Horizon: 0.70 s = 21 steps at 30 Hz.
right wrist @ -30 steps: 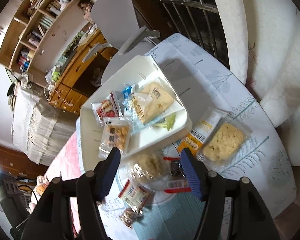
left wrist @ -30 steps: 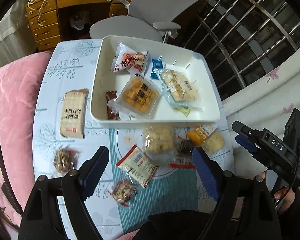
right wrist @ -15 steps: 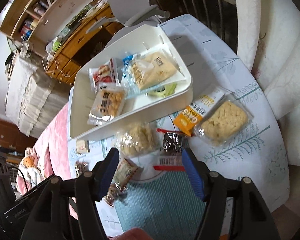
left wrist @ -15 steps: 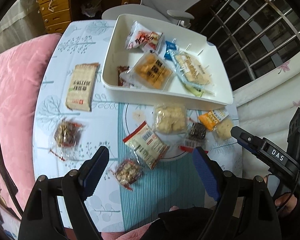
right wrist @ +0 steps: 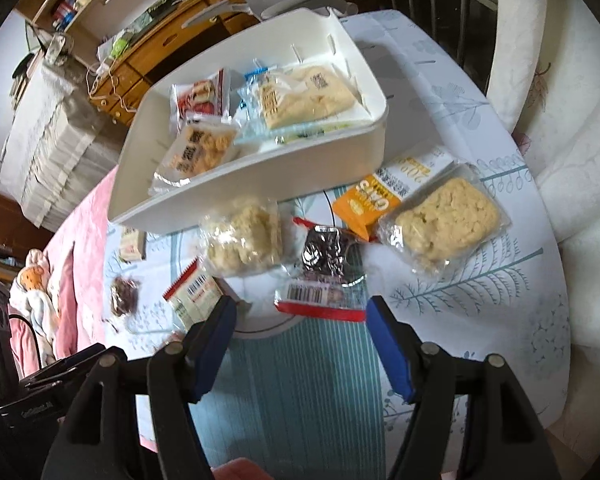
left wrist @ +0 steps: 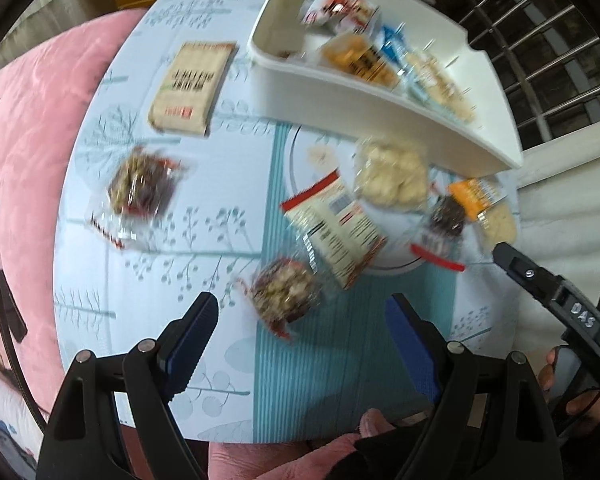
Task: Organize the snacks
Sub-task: 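Withdraw both tools from the basket toward the remaining snacks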
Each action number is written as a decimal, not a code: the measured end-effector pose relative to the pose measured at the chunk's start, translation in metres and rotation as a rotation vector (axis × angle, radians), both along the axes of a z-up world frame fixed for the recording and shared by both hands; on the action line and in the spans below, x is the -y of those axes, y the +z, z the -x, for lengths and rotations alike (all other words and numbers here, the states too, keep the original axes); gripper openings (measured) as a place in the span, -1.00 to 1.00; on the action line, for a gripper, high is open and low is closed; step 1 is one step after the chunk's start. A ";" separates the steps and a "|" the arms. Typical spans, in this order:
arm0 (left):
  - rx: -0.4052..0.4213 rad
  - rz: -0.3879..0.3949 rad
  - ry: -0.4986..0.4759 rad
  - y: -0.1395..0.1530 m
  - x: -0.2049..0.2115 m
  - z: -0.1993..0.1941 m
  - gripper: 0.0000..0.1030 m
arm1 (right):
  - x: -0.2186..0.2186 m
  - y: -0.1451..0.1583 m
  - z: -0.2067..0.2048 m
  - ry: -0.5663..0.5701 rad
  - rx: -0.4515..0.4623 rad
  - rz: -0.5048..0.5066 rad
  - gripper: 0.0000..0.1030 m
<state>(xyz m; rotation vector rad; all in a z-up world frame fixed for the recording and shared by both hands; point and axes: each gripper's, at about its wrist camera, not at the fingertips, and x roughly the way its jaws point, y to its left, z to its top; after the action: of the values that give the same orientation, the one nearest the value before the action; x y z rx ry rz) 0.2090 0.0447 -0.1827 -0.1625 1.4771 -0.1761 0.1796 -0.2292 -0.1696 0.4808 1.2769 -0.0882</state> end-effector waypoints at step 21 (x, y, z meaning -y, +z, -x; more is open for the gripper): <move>-0.110 -0.078 -0.013 -0.072 0.014 0.000 0.71 | -0.011 -0.044 0.010 0.089 0.026 0.092 0.52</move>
<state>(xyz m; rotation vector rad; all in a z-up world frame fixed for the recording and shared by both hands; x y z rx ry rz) 0.2093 0.0306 -0.2550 -0.1006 1.5923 -0.1213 0.1696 -0.2182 -0.2133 0.3448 1.2606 -0.0657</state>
